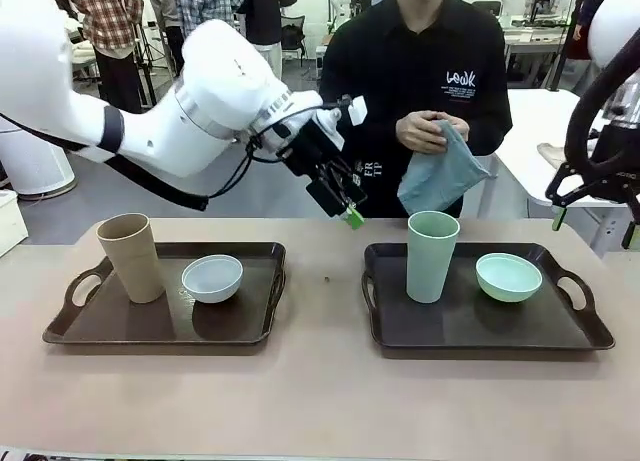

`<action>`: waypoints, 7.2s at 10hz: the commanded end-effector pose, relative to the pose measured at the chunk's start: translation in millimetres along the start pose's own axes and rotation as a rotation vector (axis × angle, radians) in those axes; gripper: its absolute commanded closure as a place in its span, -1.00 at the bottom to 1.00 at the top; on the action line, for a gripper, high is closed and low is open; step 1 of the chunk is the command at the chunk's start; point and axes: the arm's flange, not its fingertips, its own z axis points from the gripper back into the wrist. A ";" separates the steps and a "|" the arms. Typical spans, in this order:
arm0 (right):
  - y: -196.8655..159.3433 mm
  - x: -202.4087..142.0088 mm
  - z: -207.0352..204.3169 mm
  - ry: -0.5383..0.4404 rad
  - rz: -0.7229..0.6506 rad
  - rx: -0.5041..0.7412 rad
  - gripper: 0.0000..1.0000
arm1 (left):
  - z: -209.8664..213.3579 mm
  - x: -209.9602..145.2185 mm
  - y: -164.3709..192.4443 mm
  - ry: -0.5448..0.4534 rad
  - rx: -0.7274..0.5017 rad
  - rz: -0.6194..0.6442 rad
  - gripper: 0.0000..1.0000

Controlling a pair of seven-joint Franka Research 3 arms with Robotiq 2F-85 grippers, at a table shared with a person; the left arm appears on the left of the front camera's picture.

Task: Set up a tray with a mat and arrange the tableware.
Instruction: Pick up the Picnic Bowl and Reusable plastic cup from the Handle tray in front of the human's position and hold them in the air, then place the Picnic Bowl and Reusable plastic cup back onto the Handle tray in front of the human's position.

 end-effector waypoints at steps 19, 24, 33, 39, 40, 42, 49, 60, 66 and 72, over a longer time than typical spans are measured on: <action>27.7 37.8 -57.9 -0.233 0.471 0.097 -1.00 | -83.0 -23.4 42.2 -0.052 0.181 0.039 -1.00; 35.7 54.0 -78.2 -0.093 0.553 0.114 -1.00 | -105.4 -9.8 45.3 -0.095 -0.062 0.048 -1.00; 51.5 77.7 -122.3 -0.053 0.649 0.148 -1.00 | -141.8 -0.2 48.8 -0.115 -0.020 -0.064 -1.00; 59.8 74.7 -134.9 -0.058 0.676 0.129 -0.33 | -157.2 1.5 50.3 -0.154 -0.013 -0.092 -0.72; 59.1 73.9 -135.9 -0.058 0.677 0.129 0.13 | -158.0 1.2 49.8 -0.160 -0.010 -0.096 0.17; 57.4 73.4 -136.7 -0.062 0.673 0.129 1.00 | -159.6 0.2 49.5 -0.164 -0.011 -0.100 1.00; 51.9 71.1 -130.1 -0.081 0.641 0.053 1.00 | -153.4 -6.5 43.6 -0.171 -0.001 -0.047 1.00; 5.1 -51.2 49.6 -0.432 0.681 0.054 1.00 | 1.0 117.6 -54.8 -0.158 0.145 -0.100 1.00; 5.1 -51.2 49.6 -0.432 0.681 0.054 1.00 | 1.0 117.6 -54.8 -0.158 0.145 -0.100 1.00; 5.1 -51.2 49.6 -0.432 0.681 0.054 1.00 | 1.0 117.6 -54.8 -0.158 0.145 -0.100 1.00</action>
